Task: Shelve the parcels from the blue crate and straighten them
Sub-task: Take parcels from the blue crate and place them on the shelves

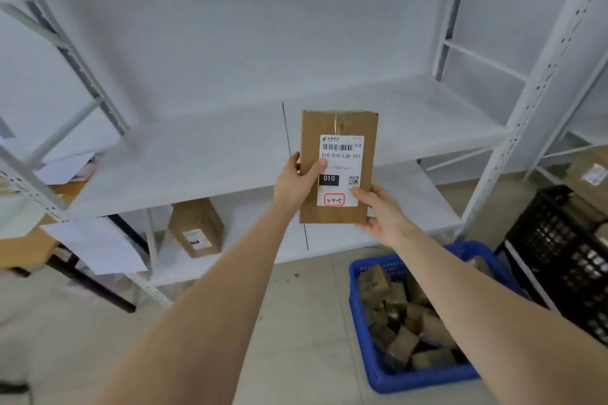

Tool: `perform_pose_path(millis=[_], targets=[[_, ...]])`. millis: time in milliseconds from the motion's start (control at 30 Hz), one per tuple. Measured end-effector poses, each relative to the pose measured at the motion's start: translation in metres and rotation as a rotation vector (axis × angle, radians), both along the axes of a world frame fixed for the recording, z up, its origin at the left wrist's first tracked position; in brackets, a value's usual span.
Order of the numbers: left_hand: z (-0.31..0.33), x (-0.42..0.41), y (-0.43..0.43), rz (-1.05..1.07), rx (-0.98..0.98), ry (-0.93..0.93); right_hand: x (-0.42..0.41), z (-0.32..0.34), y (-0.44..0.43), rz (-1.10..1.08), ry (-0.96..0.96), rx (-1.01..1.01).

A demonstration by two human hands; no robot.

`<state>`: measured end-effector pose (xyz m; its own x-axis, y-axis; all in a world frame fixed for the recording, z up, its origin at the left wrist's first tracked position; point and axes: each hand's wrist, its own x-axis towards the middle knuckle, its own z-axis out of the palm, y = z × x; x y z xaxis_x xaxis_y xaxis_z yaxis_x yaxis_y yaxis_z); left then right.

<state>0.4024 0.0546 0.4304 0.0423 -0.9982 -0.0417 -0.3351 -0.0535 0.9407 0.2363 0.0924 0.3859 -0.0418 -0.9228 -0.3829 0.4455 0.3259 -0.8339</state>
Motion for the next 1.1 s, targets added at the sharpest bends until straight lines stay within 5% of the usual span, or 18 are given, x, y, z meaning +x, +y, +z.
perform_pose_path(millis=[667,1100], targets=[[-0.297,-0.011,-0.142,-0.120,0.460,0.017,-0.023,-0.267,-0.130,0.019,0.092,0.392],[-0.440,-0.057,-0.269,-0.124,0.343,0.000,-0.056,-0.411,-0.270,0.037,0.476,0.199]])
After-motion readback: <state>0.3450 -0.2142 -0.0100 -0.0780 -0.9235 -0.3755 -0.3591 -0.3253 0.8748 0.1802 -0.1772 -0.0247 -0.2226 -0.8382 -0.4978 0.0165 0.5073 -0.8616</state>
